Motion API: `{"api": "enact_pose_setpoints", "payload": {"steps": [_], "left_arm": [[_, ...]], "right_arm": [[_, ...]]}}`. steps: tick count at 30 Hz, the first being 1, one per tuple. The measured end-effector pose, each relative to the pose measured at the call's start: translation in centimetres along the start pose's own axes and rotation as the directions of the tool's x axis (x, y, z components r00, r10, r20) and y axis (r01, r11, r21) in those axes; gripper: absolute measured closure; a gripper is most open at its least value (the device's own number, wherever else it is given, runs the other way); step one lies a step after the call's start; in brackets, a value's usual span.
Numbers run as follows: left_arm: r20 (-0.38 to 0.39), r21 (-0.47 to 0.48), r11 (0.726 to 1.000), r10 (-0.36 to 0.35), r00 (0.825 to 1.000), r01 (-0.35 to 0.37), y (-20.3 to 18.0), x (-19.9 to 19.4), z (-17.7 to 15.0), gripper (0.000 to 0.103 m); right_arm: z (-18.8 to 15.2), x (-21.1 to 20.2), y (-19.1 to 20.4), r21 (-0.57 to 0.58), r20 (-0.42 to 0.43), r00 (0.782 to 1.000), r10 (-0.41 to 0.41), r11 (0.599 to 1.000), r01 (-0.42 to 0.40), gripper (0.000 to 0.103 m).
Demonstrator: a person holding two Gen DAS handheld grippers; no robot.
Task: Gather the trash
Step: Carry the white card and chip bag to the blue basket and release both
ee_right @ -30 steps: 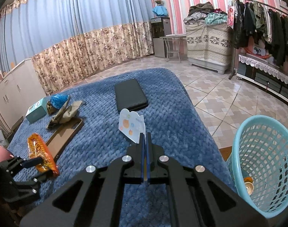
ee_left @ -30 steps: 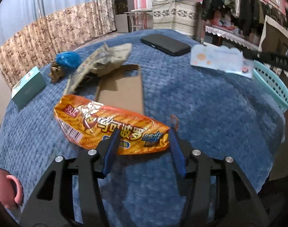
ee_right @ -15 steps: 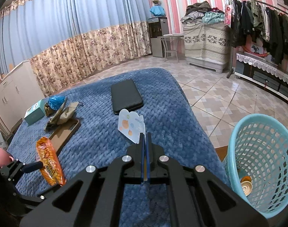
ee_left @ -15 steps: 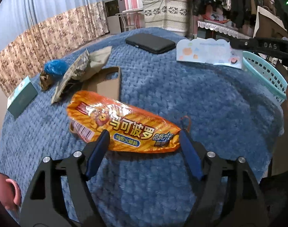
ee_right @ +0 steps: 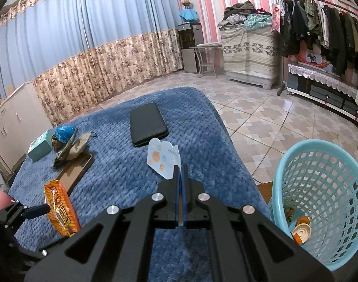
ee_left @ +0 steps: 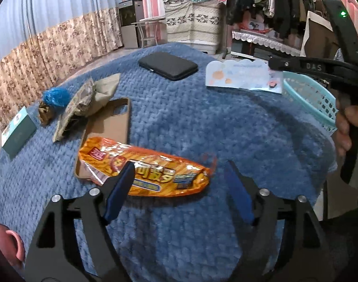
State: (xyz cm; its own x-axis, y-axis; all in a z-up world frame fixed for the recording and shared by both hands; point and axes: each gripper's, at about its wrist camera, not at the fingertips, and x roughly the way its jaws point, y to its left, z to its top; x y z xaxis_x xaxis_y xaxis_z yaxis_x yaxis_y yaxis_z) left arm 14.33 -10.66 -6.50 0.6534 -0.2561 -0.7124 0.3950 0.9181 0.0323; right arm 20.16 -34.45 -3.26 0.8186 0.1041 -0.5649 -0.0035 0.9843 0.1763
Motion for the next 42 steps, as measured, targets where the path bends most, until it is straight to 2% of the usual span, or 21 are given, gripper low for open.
{"api": "enact_pose_setpoints", "payload": {"steps": [5,6,10,12,15,20,28,32,39,42], "left_arm": [[-0.028,0.038,0.999,-0.004,1.000,0.005,-1.0,1.5,-0.6,0.027],[-0.036,0.037,0.999,-0.002,0.999,0.003,-1.0,1.9,-0.6,0.030],[-0.067,0.016,1.000,-0.011,0.998,0.012,-0.4,3.4,-0.5,0.050],[-0.062,0.020,1.000,-0.017,0.998,0.018,-0.2,3.5,0.0,0.074],[-0.046,0.016,1.000,-0.024,0.999,0.025,0.0,3.3,1.4,0.082],[0.040,0.038,0.999,-0.037,0.999,0.035,-0.9,1.9,4.8,0.084],[0.153,0.083,0.994,-0.087,0.984,0.075,-4.9,0.8,10.0,0.085],[0.179,0.109,0.989,-0.122,0.976,0.103,-7.3,0.8,11.5,0.086],[0.195,0.148,0.978,-0.172,0.965,0.145,-10.7,1.3,13.7,0.086],[0.204,0.166,0.973,-0.193,0.960,0.160,-12.4,1.3,14.7,0.086]], "right_arm": [[0.1,0.0,0.1,-0.010,-0.004,1.000,-0.007,1.000,0.007,0.101],[0.2,0.0,0.0,-0.010,-0.004,1.000,-0.009,1.000,0.009,0.101],[0.3,-0.1,0.0,-0.010,-0.002,1.000,-0.008,1.000,0.008,0.101],[0.3,-0.1,0.1,-0.015,0.000,1.000,-0.013,1.000,0.013,0.101],[0.5,-0.5,0.0,-0.018,0.009,1.000,-0.019,1.000,0.020,0.101],[0.9,-2.0,-1.3,-0.003,0.041,0.997,-0.060,0.998,0.060,0.101],[1.5,-5.9,-7.0,0.102,0.113,0.980,-0.167,0.983,0.156,0.101],[1.4,-7.9,-10.3,0.175,0.135,0.964,-0.227,0.963,0.203,0.102],[0.5,-10.0,-15.5,0.271,0.123,0.925,-0.359,0.909,0.317,0.102],[0.1,-10.6,-17.1,0.302,0.116,0.913,-0.390,0.890,0.342,0.102]]}}
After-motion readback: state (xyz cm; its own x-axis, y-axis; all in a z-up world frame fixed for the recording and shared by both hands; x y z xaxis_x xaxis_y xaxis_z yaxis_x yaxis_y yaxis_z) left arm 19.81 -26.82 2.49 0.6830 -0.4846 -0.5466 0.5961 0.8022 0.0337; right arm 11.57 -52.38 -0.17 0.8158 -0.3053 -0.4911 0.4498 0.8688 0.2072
